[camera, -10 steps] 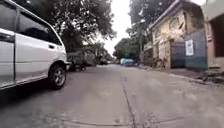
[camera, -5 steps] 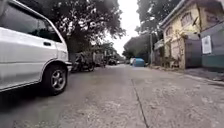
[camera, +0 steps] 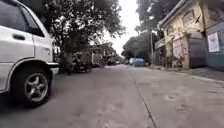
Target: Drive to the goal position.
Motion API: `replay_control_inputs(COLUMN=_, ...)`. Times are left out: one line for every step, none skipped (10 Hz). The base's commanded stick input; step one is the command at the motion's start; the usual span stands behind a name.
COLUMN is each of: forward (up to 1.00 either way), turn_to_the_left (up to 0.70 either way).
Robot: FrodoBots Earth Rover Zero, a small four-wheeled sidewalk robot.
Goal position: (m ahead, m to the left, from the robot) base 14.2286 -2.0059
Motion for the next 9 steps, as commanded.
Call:
replay_control_inputs(forward=1.00, turn_to_the_left=0.00)
replay_control_inputs(forward=1.00, turn_to_the_left=0.00)
replay_control_inputs(forward=1.00, turn_to_the_left=0.00)
replay_control_inputs(forward=1.00, turn_to_the_left=0.00)
replay_control_inputs(forward=1.00, turn_to_the_left=0.00)
replay_control_inputs(forward=1.00, turn_to_the_left=0.00)
replay_control_inputs(forward=1.00, turn_to_the_left=0.00)
replay_control_inputs(forward=1.00, turn_to_the_left=0.00)
replay_control_inputs(forward=1.00, turn_to_the_left=0.00)
